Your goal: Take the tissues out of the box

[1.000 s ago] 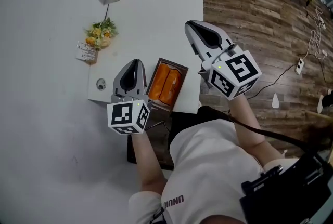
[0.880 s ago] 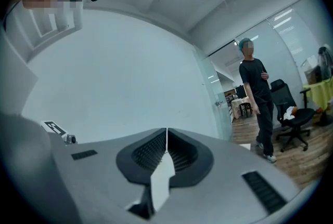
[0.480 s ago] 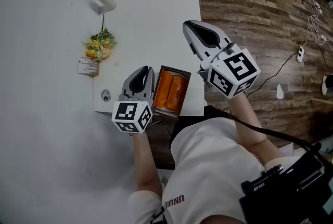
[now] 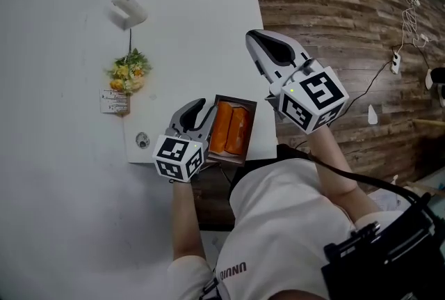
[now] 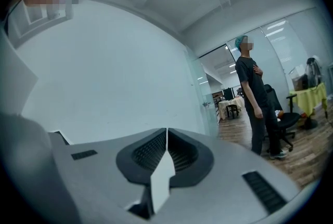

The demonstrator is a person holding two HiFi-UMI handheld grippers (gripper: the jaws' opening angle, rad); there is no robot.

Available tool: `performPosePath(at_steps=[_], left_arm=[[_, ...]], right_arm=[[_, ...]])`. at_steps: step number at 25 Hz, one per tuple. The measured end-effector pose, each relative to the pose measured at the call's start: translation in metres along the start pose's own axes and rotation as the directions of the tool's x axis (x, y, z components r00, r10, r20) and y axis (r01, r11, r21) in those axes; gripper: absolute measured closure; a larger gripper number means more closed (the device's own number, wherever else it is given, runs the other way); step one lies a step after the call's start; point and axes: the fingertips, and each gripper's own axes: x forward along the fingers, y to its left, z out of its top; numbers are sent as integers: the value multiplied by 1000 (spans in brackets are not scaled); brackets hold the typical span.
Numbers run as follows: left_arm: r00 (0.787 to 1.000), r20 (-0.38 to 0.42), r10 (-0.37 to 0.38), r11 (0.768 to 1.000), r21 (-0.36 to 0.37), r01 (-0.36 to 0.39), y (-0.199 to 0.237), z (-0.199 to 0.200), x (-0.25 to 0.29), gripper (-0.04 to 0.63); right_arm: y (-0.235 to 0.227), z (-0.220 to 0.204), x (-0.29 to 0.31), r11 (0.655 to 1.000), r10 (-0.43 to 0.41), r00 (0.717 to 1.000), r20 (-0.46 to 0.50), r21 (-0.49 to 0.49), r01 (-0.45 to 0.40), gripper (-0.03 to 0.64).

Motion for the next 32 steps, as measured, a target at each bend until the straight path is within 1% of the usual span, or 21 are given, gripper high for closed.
performPosePath(at_steps=[4,8,10,15,18,22,28,32], left_arm=[[995,-74,-72,997,26,75,-9,-17,8,445],[977,-157,-142,987,55,153,-19,-32,18,421],[969,-189,-157,983,69,173,-22,-38,22,416],[955,-231,-185,974,89,210,-29,-45,28,411],[939,-288,-188,966,119,229,-32,-54,31,411],[908,-372,-193,955,141,261,-37,-69,33,411],[896,-412,-166,951,172,255,-41,-74,38,411],[888,-442,-130,946,213,245,-39,-80,41,411]], right_arm=[[-1,-6,-1,1000,-22,1000,-6,8,22,595],[-2,-6,-2,999,-37,999,-3,3,37,595],[-3,-7,-1,999,-40,999,-7,6,40,595],[-4,-9,-1,999,-43,999,-17,11,43,595],[-6,-10,-1,999,-49,999,-19,11,49,595],[-8,-14,-1,998,-53,998,-26,14,53,595],[-10,-18,-1,998,-55,998,-41,17,55,595],[-12,-21,0,998,-54,997,-48,23,55,595]])
